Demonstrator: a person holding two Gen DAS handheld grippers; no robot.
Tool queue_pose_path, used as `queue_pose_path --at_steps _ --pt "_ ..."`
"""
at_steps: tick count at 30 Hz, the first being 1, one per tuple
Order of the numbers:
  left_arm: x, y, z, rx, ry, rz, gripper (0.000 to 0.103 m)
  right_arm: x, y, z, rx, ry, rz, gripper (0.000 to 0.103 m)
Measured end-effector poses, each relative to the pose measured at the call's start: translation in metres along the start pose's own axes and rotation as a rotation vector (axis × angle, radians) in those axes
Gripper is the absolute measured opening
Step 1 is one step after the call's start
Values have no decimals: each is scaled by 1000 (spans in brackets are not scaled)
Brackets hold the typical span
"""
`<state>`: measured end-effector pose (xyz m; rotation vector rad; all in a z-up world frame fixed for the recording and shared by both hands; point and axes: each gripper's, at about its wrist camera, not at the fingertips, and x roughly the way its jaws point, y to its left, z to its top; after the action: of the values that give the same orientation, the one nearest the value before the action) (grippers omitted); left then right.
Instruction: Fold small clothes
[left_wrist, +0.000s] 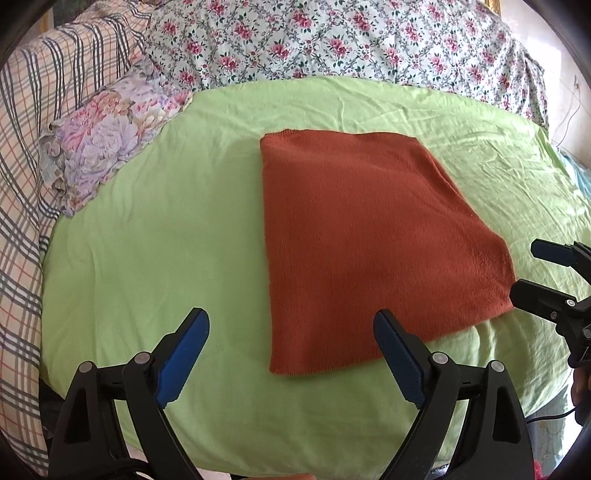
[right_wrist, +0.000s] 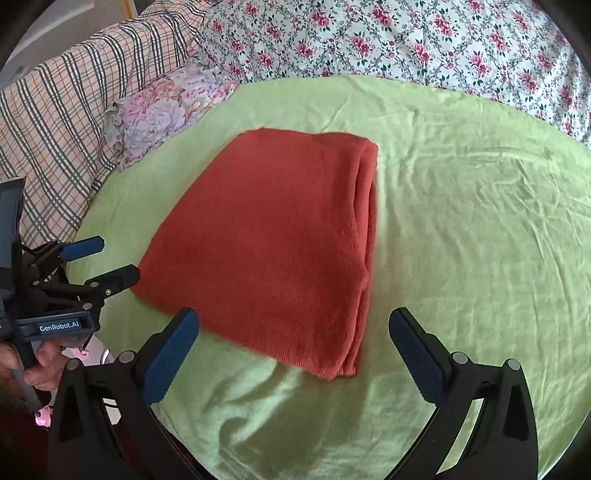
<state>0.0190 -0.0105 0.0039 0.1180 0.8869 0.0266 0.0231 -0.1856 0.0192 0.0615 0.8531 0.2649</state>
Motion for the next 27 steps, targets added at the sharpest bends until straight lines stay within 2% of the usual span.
queue_pose_path --at_steps 15,27 --pt "10 1 16 0 4 33 94 16 2 17 -13 3 20 103" --pt "25 -4 32 -1 27 34 94 26 -17 39 53 -3 22 103"
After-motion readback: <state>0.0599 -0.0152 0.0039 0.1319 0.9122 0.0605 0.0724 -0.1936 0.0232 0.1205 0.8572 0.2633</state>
